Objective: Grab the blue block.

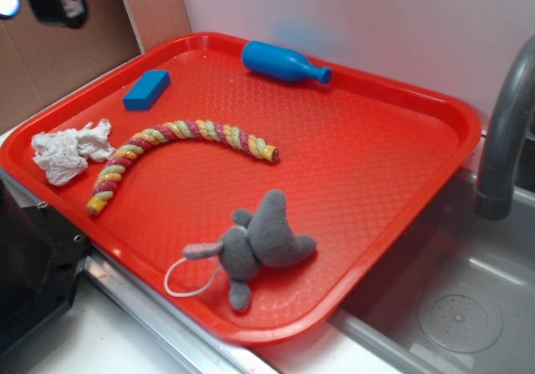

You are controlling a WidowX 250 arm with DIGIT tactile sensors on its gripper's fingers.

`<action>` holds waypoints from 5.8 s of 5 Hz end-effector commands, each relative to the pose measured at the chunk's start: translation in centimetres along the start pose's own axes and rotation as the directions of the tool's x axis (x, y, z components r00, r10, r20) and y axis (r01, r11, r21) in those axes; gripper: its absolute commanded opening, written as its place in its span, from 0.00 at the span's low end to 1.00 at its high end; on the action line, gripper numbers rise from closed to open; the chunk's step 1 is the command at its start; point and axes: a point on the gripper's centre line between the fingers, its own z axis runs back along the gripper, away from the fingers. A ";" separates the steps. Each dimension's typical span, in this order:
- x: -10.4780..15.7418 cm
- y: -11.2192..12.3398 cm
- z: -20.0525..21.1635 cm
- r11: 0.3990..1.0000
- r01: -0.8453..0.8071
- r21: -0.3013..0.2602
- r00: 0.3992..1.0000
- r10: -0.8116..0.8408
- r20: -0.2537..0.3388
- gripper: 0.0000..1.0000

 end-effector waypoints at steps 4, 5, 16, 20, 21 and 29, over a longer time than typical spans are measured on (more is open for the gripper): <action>11.4 2.3 -8.5 0.999 -0.031 0.019 0.972 0.025 0.234 1.00; 11.5 2.0 -10.6 0.998 -0.016 0.066 0.982 0.003 0.190 1.00; 11.2 4.4 -12.8 0.989 0.007 0.148 0.997 -0.019 0.078 1.00; 7.5 3.2 -10.5 0.980 0.102 0.169 0.989 -0.118 0.088 1.00; 7.7 4.0 -11.4 0.981 0.134 0.138 0.988 -0.143 0.064 1.00; 5.5 6.7 -14.3 0.960 0.221 0.172 0.975 -0.216 -0.047 0.00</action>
